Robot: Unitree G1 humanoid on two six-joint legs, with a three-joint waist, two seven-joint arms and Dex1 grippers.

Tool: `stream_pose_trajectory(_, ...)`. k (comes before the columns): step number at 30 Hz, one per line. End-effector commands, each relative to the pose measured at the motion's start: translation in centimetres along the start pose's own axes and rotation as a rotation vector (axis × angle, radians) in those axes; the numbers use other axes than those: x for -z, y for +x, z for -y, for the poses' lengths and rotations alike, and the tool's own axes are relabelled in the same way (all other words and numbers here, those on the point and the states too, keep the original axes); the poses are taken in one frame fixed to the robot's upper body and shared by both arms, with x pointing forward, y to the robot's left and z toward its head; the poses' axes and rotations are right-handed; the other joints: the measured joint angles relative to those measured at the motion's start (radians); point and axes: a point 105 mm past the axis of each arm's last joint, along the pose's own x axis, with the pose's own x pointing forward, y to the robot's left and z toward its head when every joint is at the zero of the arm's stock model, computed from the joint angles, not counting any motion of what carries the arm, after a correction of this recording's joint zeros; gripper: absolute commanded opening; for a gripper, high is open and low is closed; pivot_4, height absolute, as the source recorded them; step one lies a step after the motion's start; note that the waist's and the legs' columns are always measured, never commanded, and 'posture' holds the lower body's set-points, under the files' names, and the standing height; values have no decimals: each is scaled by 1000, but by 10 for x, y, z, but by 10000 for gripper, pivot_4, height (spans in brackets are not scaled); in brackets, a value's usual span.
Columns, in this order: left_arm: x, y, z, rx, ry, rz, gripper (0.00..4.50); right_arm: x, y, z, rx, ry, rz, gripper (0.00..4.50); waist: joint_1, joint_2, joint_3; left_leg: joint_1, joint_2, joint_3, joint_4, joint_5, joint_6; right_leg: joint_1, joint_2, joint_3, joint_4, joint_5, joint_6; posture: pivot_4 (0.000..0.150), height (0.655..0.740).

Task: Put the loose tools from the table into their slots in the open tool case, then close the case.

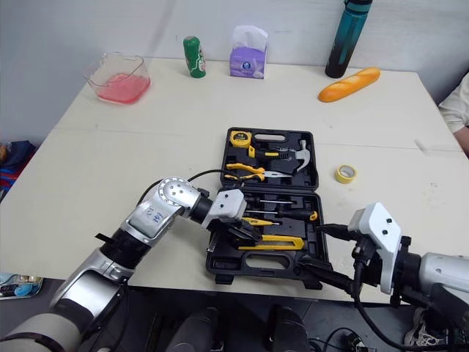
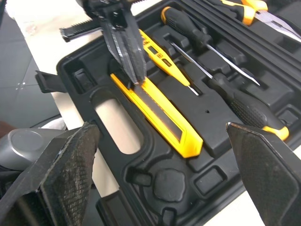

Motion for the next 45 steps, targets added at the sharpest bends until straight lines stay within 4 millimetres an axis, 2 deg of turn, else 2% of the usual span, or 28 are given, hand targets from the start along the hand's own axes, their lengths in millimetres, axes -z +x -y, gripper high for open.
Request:
stream_pose_trajectory(1, 39, 10, 10, 16, 0, -227, 659, 2, -1, -5, -3, -8, -7, 45000, 1, 0, -1, 0, 0, 0, 0, 0, 0, 1, 0, 0, 0, 0, 0, 1500, 7400)
stream_pose_trajectory(2, 50, 10, 15, 28, -3, -280, 659, 4, -1, -5, -1, -2, -16, 45000, 1, 0, -2, 1, 0, -1, 0, 0, 0, 1, 0, 0, 0, 0, 0, 1500, 7400)
stream_pose_trajectory(4, 54, 11, 18, 23, -6, -298, 659, 5, -1, -4, 3, 2, -20, 45000, 0, 0, -10, 2, 0, 0, 0, 0, 0, 2, 0, 0, -1, 0, 0, 1500, 7400)
stream_pose_trajectory(9, 29, 12, 3, -48, 38, -177, 659, 4, -3, -1, 16, 12, -17, 45000, -3, 1, -21, 9, 1, -1, -1, -2, 1, 9, -1, 4, -3, 0, 0, 1500, 7400)
stream_pose_trajectory(11, 11, 7, 0, -64, 75, -88, 659, 6, -5, -1, 23, 14, -24, 45000, -3, 1, -21, 13, 2, -2, -1, -3, 1, 12, -1, 4, -6, -1, -1, 1500, 7400)
stream_pose_trajectory(13, -11, -10, 0, -65, 128, 22, 659, 8, -10, 4, 52, 13, -32, 45000, -4, 1, -21, 12, 2, -2, -2, -4, 1, 12, -7, 4, -5, -1, -1, 1500, 7400)
stream_pose_trajectory(16, -23, -33, -3, -122, 187, 66, 659, 7, -21, 15, 118, -9, -35, 45000, -4, 1, -21, 9, 2, -2, -1, -4, 1, 9, -8, 2, -4, -1, -1, 1500, 7400)
stream_pose_trajectory(18, -29, -55, -14, -247, 250, 72, 659, 6, -35, 31, 208, -39, -32, 45000, -4, 1, -21, 9, 1, -2, -1, -4, 2, 10, -8, 1, -4, -1, -1, 1500, 7400)
stream_pose_trajectory(20, -35, -83, -36, -471, 360, 57, 659, 4, -53, 48, 302, -51, -17, 45000, -1, 2, -20, 9, -1, -2, -1, -4, 3, 10, -5, 0, -4, 0, 0, 1500, 7400)
stream_pose_trajectory(23, -27, -113, -53, -651, 329, 26, 659, 5, -75, 66, 402, -50, 5, 45000, 4, 1, -20, 9, -2, -3, -1, -3, 4, 12, -6, 0, -5, 1, 1, 1500, 7400)
stream_pose_trajectory(25, -11, -135, -52, -718, 168, 48, 659, 10, -94, 76, 469, -43, 5, 45000, 0, 1, -20, 9, -2, -2, -2, -4, 4, 12, -5, 0, -6, 1, 1, 1500, 7400)
stream_pose_trajectory(27, -5, -153, -41, -722, -1, 146, 6809, 15, -108, 81, 508, -36, -2, 45000, -3, 2, -20, 10, -2, -2, -4, -4, 4, 11, -4, 0, -7, 1, 1, 1500, 7400)
stream_pose_trajectory(29, 9, -177, -21, -719, -158, 181, 13777, 21, -124, 84, 544, -20, -19, 45000, -12, 3, -19, 9, -1, -1, -4, -4, 4, 11, -4, 1, -7, 1, 1, 1500, 7400)
stream_pose_trajectory(31, 23, -193, -3, -718, -264, 150, 23512, 28, -136, 85, 569, -7, -36, 45000, -26, 4, -18, 9, 0, 0, -4, -4, 3, 10, -3, 1, -7, 0, 1, 1500, 7400)
stream_pose_trajectory(35, 56, -251, 35, -858, -492, 133, 42478, 41, -173, 94, 694, 34, -46, 45000, -29, 5, -17, 12, 0, 0, -4, -5, 3, 11, -3, 2, -6, 0, 1, 1500, 7400)
stream_pose_trajectory(37, 55, -269, 48, -895, -569, 180, 43867, 44, -186, 98, 742, 41, -47, 45000, -30, 6, -16, 13, 0, 0, -4, -6, 2, 11, -5, 4, -6, 0, 1, 1500, 7400)
stream_pose_trajectory(40, 56, -284, 58, -943, -561, 179, 43867, 43, -193, 104, 781, 39, -32, 45000, -26, 8, -15, 13, 0, 0, -7, -6, 1, 10, -10, 3, -7, 0, 1, 1500, 7400)
stream_pose_trajectory(42, 56, -281, 61, -920, -534, 151, 43867, 40, -185, 105, 754, 38, -13, 45000, -26, 10, -14, 13, 0, 0, -7, -6, 1, 10, -11, 3, -6, 0, 1, 1500, 7400)
stream_pose_trajectory(45, 51, -267, 55, -854, -497, 129, 43867, 35, -168, 108, 681, 15, -23, 45000, -29, 11, -13, 13, 0, 0, -7, -7, -1, 10, -11, 3, -6, 0, 1, 1500, 7400)
